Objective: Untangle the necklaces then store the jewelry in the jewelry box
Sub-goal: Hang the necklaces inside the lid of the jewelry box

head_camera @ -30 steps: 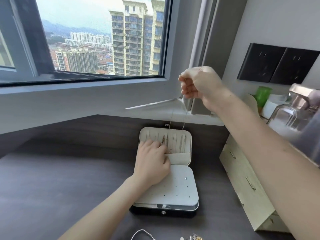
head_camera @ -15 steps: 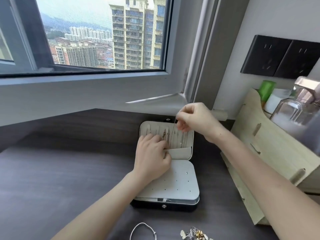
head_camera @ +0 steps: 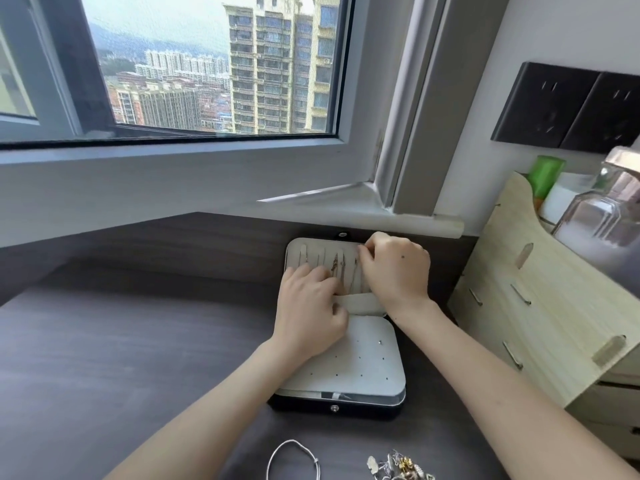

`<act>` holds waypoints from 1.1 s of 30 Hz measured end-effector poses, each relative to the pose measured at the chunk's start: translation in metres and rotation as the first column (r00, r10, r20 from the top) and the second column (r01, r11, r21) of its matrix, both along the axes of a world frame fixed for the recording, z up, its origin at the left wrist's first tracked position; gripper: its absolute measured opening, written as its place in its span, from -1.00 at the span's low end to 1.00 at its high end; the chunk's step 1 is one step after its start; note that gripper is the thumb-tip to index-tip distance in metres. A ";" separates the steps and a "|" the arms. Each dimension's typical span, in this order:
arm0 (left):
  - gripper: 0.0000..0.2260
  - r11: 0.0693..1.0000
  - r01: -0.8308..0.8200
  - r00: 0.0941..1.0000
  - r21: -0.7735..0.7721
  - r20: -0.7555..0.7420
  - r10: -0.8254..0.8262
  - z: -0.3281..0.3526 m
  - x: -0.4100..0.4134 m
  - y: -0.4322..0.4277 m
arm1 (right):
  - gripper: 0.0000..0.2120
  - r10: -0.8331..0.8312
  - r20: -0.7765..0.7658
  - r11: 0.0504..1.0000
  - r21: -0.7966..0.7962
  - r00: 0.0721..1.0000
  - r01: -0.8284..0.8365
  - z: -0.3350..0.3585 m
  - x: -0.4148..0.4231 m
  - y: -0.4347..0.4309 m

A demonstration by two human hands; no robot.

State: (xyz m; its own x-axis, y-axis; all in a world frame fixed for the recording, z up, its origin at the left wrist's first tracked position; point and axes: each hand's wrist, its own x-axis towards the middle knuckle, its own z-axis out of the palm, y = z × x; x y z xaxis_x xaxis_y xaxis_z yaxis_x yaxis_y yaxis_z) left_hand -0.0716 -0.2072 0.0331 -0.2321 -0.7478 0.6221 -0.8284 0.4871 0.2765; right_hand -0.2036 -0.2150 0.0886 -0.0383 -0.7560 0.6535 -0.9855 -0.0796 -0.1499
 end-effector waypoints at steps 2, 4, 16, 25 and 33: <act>-0.77 1.000 0.002 1.000 -0.006 -0.003 -0.002 0.000 0.000 0.001 | -0.76 -0.031 0.041 0.999 -0.008 0.999 0.031 0.001 -0.001 0.000; -0.77 1.000 0.003 1.000 -0.011 -0.007 -0.003 0.001 0.000 0.001 | -0.78 -0.045 0.076 0.999 -0.018 0.996 0.047 0.002 -0.002 0.001; -0.76 1.000 0.001 1.000 -0.001 -0.001 -0.001 0.001 0.000 0.002 | -0.92 0.169 -0.018 0.983 -0.070 0.986 -0.169 0.006 -0.008 -0.001; -0.77 1.000 0.013 1.000 -0.016 0.025 -0.013 0.002 0.001 0.002 | -0.77 -0.004 -0.103 0.991 -0.130 0.995 -0.010 0.000 -0.006 -0.004; -0.78 1.000 0.019 1.000 -0.025 0.024 -0.018 0.002 0.001 0.003 | -0.80 -0.064 -0.031 0.998 -0.010 0.997 0.064 0.003 -0.005 0.002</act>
